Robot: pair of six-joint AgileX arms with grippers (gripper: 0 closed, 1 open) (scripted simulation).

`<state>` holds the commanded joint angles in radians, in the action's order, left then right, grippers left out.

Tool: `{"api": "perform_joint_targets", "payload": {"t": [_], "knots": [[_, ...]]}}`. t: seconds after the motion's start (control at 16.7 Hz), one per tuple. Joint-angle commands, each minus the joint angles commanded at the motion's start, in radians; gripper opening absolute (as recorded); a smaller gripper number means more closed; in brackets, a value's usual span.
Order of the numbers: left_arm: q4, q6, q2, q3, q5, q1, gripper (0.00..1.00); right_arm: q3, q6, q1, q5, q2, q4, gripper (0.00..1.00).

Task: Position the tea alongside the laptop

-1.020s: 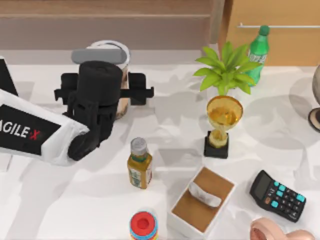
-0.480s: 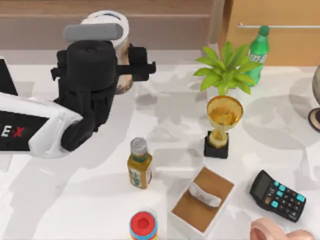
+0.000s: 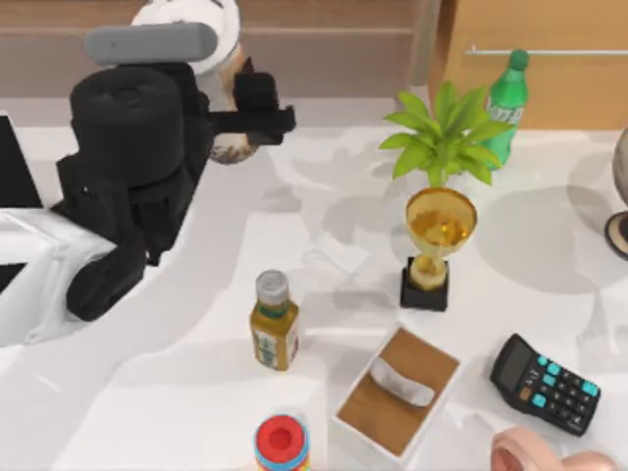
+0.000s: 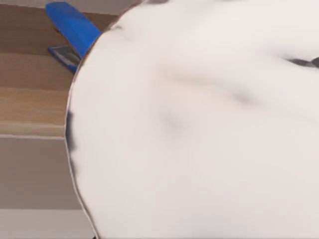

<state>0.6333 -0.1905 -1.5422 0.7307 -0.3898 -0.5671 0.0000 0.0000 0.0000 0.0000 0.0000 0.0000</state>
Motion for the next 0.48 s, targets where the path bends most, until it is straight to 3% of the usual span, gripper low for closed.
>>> {"api": "perform_joint_targets", "payload": {"t": [0.48], "knots": [[-0.063, 0.054, 0.166, -0.162, 0.098, 0.124, 0.0, 0.0, 0.0, 0.0, 0.0, 0.0, 0.0, 1.0]]}}
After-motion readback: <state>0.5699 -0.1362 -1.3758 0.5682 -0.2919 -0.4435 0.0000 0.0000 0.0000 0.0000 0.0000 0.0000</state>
